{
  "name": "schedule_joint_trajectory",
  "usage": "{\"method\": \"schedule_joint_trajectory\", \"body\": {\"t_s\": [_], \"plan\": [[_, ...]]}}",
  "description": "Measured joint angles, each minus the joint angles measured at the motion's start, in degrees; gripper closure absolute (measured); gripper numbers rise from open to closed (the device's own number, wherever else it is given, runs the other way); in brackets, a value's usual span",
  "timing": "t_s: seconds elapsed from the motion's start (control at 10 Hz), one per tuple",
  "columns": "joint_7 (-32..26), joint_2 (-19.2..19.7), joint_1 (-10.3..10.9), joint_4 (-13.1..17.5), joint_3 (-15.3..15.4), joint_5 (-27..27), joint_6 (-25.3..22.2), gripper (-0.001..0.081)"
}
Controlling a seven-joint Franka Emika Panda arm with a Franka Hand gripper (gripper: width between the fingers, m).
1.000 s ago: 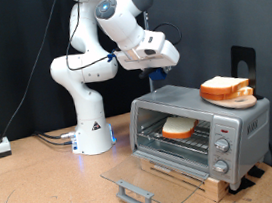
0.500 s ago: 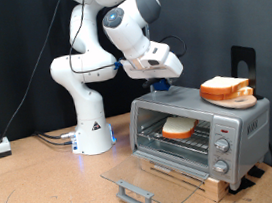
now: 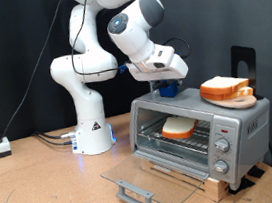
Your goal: Make a piece of toast with the oven
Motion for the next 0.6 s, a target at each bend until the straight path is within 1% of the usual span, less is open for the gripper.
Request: {"method": "schedule_joint_trajectory", "body": {"t_s": [0.1,0.2,0.3,0.5,0.6], "plan": [[-0.8,-0.4,0.1,0.2,-0.9,0.7,-0.8,0.0023],[-1.8,-1.1,0.1,0.4,-2.6,1.0,-2.4,0.0002],[-2.6,-2.2,0.1,0.8,-4.9,1.0,-4.2,0.0002],[-4.4,-4.6,0.1,1.7,-8.6,-0.8,-6.6,-0.0002],[-5.4,-5.7,0.1,2.0,-9.5,-2.1,-7.5,-0.0002]]}}
